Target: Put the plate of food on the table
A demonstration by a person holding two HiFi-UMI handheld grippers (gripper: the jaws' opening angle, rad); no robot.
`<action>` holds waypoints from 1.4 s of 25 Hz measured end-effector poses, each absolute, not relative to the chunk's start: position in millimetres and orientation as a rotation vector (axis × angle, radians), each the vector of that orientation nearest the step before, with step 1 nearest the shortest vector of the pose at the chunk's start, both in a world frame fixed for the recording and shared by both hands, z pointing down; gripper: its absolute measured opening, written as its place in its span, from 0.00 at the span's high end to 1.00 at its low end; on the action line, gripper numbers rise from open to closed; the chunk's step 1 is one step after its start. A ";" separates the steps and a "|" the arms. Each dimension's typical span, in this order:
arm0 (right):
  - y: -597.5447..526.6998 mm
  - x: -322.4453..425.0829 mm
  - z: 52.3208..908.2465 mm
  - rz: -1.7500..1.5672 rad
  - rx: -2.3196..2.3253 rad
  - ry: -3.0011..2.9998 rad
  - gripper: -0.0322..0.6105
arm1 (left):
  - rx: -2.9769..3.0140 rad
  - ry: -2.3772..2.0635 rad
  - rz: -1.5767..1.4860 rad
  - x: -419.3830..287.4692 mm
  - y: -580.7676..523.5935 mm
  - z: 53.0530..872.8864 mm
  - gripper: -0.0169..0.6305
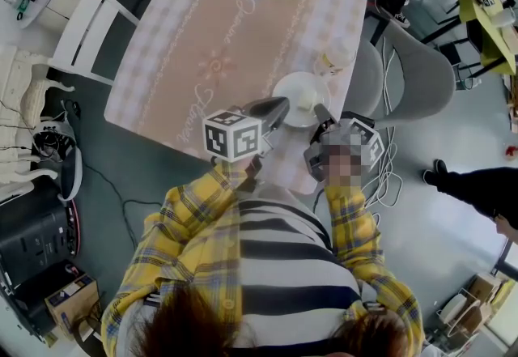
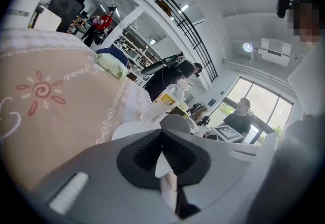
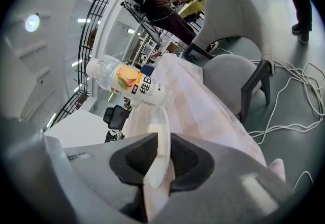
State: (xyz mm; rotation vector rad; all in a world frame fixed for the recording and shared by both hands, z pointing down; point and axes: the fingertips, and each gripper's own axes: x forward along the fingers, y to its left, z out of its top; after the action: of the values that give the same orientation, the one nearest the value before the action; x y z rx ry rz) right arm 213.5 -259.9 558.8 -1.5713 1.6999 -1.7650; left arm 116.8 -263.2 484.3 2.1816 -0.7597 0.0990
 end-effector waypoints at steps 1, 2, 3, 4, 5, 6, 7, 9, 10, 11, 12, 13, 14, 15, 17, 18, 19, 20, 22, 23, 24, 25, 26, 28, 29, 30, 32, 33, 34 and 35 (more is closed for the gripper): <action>-259.7 213.6 558.4 -1.768 -1.573 1.700 0.85 | 2.181 -0.761 0.097 116.6 -263.1 484.2 0.98; -259.6 213.8 557.9 -1.770 -1.574 1.700 0.85 | 2.181 -0.763 0.095 116.3 -263.1 484.0 0.98; -259.5 214.0 557.4 -1.773 -1.575 1.702 0.85 | 2.181 -0.765 0.093 115.9 -263.0 483.6 0.98; -259.2 214.4 556.8 -1.775 -1.579 1.706 0.85 | 2.181 -0.766 0.090 115.5 -263.0 483.0 0.98; -258.7 215.1 556.2 -1.775 -1.588 1.713 0.85 | 2.182 -0.767 0.088 115.1 -263.0 482.5 0.98; -258.0 216.2 555.7 -1.774 -1.602 1.719 0.85 | 2.182 -0.767 0.086 114.7 -263.0 482.1 0.98; -257.1 218.1 555.3 -1.771 -1.619 1.722 0.85 | 2.181 -0.768 0.084 114.4 -262.7 482.0 0.98; -254.7 223.6 554.7 -1.765 -1.652 1.717 0.85 | 2.181 -0.767 0.083 114.3 -261.9 481.9 0.98; -253.3 226.5 554.5 -1.764 -1.663 1.714 0.85 | 2.182 -0.766 0.083 114.5 -261.3 481.9 0.98; -251.7 228.8 554.2 -1.765 -1.669 1.711 0.85 | 2.183 -0.766 0.082 114.8 -260.7 481.8 0.98; -250.1 230.6 554.0 -1.766 -1.673 1.709 0.85 | 2.183 -0.765 0.082 115.1 -260.1 481.6 0.98; -248.3 232.1 553.6 -1.764 -1.679 1.708 0.85 | 2.184 -0.765 0.081 115.5 -259.4 481.4 0.98; -246.5 233.9 553.2 -1.760 -1.689 1.707 0.85 | 2.184 -0.764 0.080 116.0 -258.8 481.3 0.98; -244.5 236.1 552.6 -1.751 -1.702 1.705 0.85 | 2.185 -0.763 0.080 116.7 -257.9 481.1 0.98; -240.5 241.8 550.6 -1.728 -1.728 1.703 0.85 | 2.187 -0.759 0.082 118.1 -255.7 480.9 0.98; -238.8 244.3 549.1 -1.717 -1.735 1.703 0.85 | 2.188 -0.758 0.082 118.6 -254.6 480.7 0.98; -237.4 245.8 547.3 -1.709 -1.734 1.706 0.85 | 2.187 -0.758 0.080 119.0 -253.5 480.5 0.98; -236.3 246.4 545.4 -1.701 -1.728 1.713 0.86 | 2.185 -0.757 0.077 119.4 -252.5 480.4 0.98; -234.4 245.4 541.3 -1.685 -1.711 1.738 0.91 | 2.178 -0.756 0.073 121.0 -250.4 481.2 0.98; -233.5 244.0 539.6 -1.677 -1.703 1.756 0.92 | 2.175 -0.755 0.072 122.1 -249.2 482.0 0.98; -232.6 241.9 537.9 -1.671 -1.694 1.778 0.94 | 2.172 -0.756 0.072 123.0 -247.9 482.9 0.98; -231.8 239.1 536.2 -1.665 -1.683 1.801 0.95 | 2.166 -0.757 0.072 123.6 -246.5 483.8 0.98; -231.1 236.1 534.2 -1.658 -1.671 1.827 0.95 | 2.159 -0.759 0.070 123.9 -245.4 484.7 0.98; -230.9 230.7 529.6 -1.640 -1.648 1.877 0.95 | 2.147 -0.762 0.066 123.9 -244.1 485.4 0.98; -231.1 228.2 528.0 -1.632 -1.639 1.896 0.95 | 2.144 -0.765 0.066 123.5 -243.2 486.0 0.98; -230.5 225.2 527.2 -1.629 -1.629 1.910 0.95 | 2.144 -0.770 0.072 122.4 -241.5 487.3 0.98; -226.6 217.7 526.8 -1.631 -1.605 1.930 0.95 | 2.141 -0.780 0.088 119.1 -236.7 491.6 0.98; -224.5 214.5 526.3 -1.628 -1.596 1.944 0.95 | 2.137 -0.782 0.091 118.1 -234.5 493.3 0.98; -223.2 212.1 525.4 -1.621 -1.590 1.962 0.95 | 2.135 -0.782 0.091 117.6 -232.9 494.0 0.98; -222.8 210.3 524.2 -1.610 -1.588 1.981 0.95 | 2.135 -0.783 0.089 117.3 -231.7 493.7 0.98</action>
State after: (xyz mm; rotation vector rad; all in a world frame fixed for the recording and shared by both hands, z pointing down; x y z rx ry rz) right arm 210.3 -222.8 524.2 -1.5879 1.9806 -1.6105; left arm 117.3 -231.7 493.7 2.1346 -0.7830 0.0887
